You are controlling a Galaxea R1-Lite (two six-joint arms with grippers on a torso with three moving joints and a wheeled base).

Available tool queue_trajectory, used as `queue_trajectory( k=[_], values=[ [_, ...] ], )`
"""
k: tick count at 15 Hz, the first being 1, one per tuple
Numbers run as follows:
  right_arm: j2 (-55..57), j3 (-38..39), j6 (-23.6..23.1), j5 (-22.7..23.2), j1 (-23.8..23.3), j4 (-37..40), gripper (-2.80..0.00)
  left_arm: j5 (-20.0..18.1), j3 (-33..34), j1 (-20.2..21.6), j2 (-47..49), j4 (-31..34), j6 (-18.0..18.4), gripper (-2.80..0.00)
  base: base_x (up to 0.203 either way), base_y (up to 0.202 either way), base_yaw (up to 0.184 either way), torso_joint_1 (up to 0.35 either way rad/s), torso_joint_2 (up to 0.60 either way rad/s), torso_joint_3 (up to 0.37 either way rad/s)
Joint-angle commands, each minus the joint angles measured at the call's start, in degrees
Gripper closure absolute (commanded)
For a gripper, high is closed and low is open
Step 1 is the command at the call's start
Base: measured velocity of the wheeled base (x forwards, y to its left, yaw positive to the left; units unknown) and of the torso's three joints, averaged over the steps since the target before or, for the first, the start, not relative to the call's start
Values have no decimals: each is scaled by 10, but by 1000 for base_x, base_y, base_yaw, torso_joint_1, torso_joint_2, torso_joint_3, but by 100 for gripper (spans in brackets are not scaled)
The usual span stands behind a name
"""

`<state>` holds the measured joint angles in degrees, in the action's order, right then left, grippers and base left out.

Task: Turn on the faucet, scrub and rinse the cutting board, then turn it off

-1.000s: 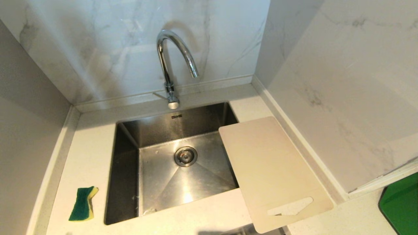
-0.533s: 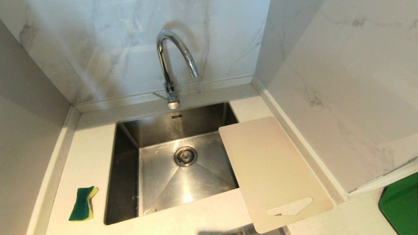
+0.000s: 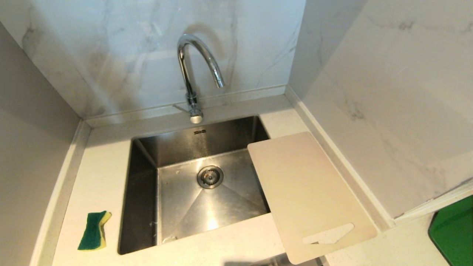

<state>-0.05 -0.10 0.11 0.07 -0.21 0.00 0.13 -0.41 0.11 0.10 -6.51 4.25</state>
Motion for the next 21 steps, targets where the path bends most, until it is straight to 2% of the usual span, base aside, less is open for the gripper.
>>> queue_trajectory(
  k=[1, 4, 6, 8, 9, 11, 21],
  values=[
    [0, 0, 0, 0, 0, 1, 0, -20, 5, 0, -3, 40, -17, 0, 0, 0, 0, 0, 0, 0],
    [0, 0, 0, 0, 0, 0, 0, -23, 5, 0, -3, 43, -18, 0, 0, 0, 0, 0, 0, 0],
    [0, 0, 0, 0, 0, 0, 0, -17, 5, 0, -3, 69, 5, 0, 0, 0, 0, 0, 0, 0],
    [0, 0, 0, 0, 0, 0, 0, -16, 4, 0, -3, 69, 13, 0, 0, 0, 0, 0, 0, 0],
    [0, 0, 0, 0, 0, 0, 0, -13, 5, 1, -3, 67, 4, 0, 0, 0, 0, 0, 0, 0],
    [0, 0, 0, 0, 0, 0, 0, -3, 4, 1, -2, 65, -48, 0, 0, 0, 0, 0, 0, 0],
    [0, 0, 0, 0, 0, 0, 0, -1, 4, 0, -2, 64, -48, 0, 0, 0, 0, 0, 0, 0]
  ],
)
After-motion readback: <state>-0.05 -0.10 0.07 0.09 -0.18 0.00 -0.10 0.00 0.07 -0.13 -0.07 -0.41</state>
